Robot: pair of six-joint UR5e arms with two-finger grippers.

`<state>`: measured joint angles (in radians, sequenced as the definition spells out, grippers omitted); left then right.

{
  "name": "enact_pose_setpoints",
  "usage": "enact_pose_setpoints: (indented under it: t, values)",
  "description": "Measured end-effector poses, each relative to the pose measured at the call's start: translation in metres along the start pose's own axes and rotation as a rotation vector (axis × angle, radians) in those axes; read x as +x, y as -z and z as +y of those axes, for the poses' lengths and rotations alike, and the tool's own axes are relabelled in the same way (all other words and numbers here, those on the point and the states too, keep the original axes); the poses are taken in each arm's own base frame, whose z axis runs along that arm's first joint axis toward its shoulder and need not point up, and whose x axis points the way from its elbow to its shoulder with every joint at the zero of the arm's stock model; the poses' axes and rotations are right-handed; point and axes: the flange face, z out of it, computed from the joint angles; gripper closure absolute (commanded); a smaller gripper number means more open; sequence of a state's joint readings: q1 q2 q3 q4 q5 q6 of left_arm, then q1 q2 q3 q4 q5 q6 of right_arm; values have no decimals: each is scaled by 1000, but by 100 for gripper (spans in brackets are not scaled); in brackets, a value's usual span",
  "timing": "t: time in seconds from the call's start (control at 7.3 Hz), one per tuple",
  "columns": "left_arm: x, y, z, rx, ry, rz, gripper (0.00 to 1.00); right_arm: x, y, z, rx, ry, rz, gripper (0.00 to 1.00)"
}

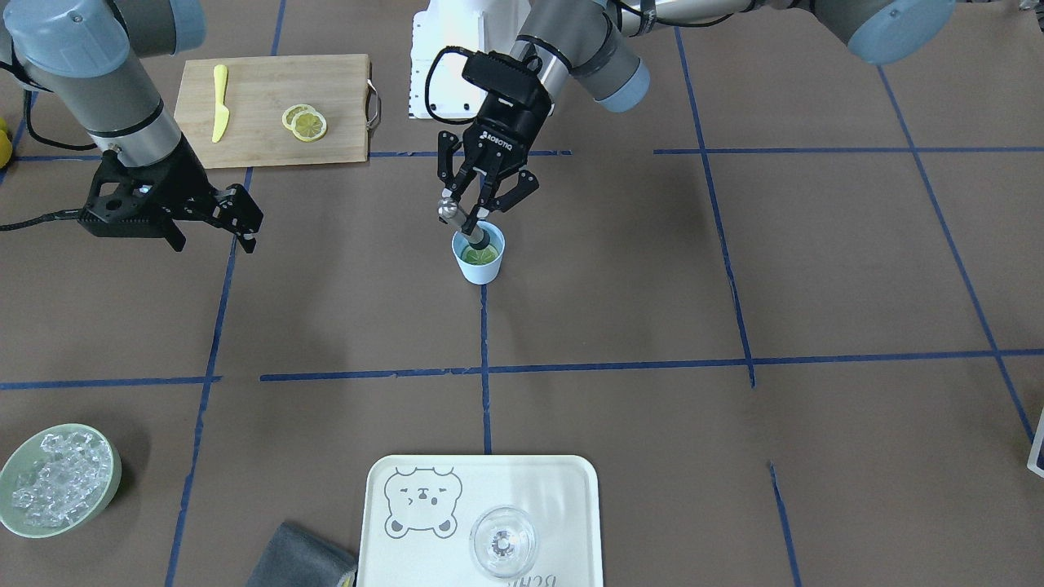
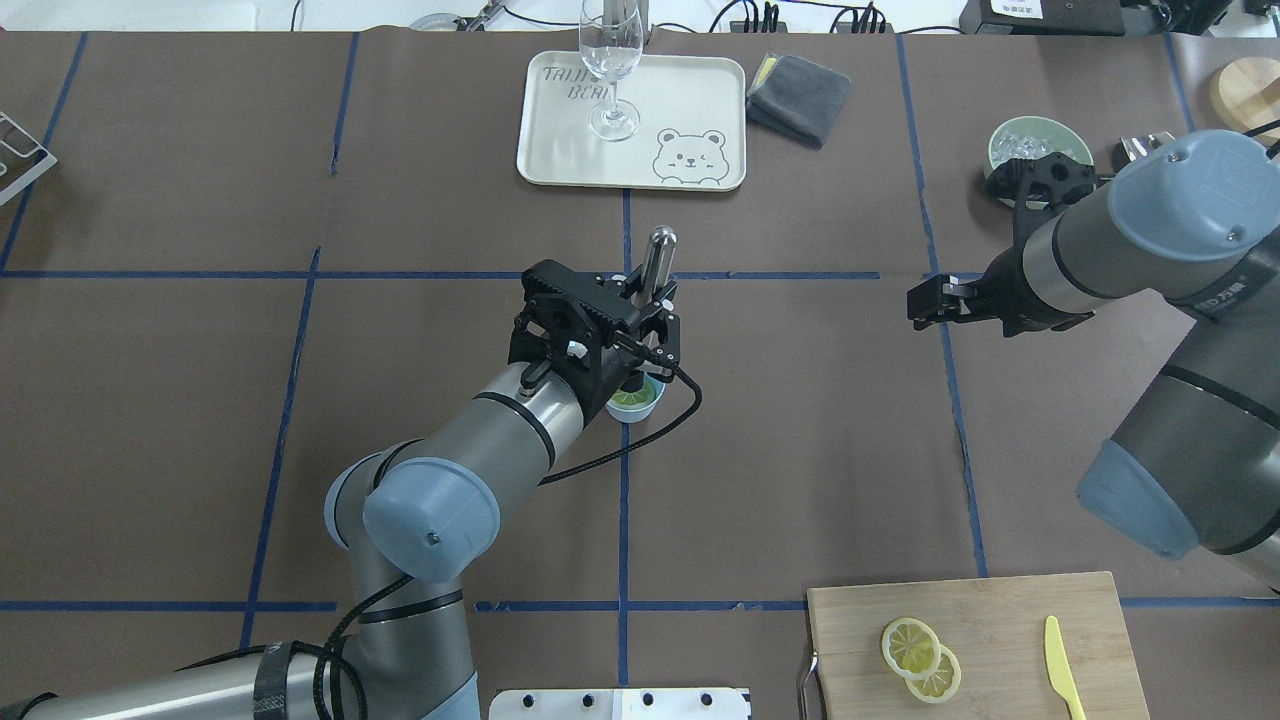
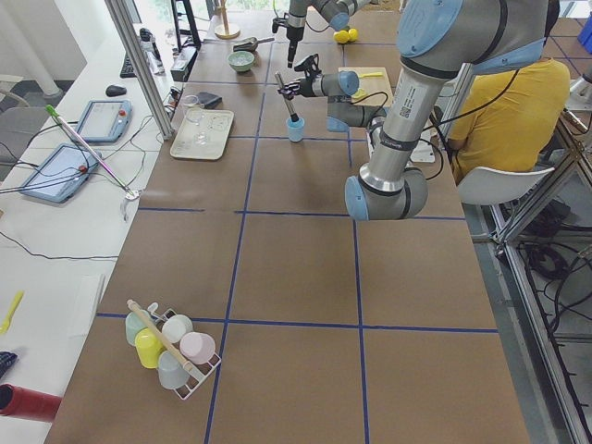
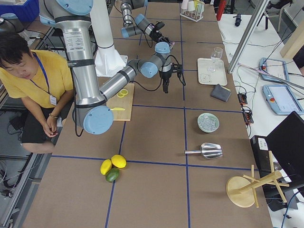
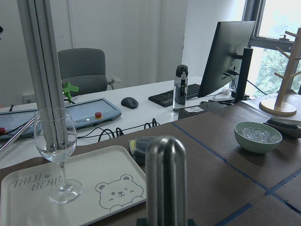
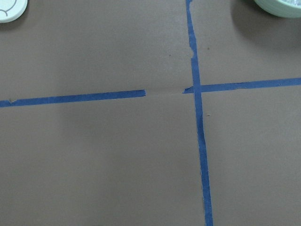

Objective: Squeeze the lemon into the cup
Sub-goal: 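Press the muddler down into the cup onto the lemon slice with the left gripper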

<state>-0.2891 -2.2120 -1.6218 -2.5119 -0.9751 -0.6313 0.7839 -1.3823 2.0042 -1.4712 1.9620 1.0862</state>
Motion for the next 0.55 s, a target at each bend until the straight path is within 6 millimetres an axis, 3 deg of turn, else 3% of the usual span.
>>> enact_pose_setpoints:
  t: [0.55]
  values:
    - [0,-13,34,-4,-6,-14,100,-1,1,0,1,-2,-2,0]
